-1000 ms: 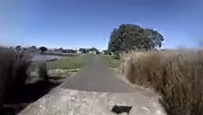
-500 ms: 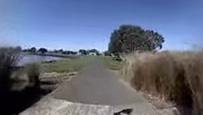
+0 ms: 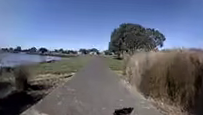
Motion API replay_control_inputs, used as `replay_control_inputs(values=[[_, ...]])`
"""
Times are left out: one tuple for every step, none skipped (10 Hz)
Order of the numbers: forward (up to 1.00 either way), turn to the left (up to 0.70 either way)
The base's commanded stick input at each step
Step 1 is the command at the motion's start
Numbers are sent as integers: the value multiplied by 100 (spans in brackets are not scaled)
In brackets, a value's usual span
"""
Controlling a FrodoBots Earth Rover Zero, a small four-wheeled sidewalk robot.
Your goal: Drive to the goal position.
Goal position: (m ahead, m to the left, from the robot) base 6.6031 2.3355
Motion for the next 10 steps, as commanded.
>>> replay_control_inputs(values=[[70,0],[70,0],[70,0],[70,0],[70,0],[70,0],[70,0],[70,0],[70,0],[70,0]])
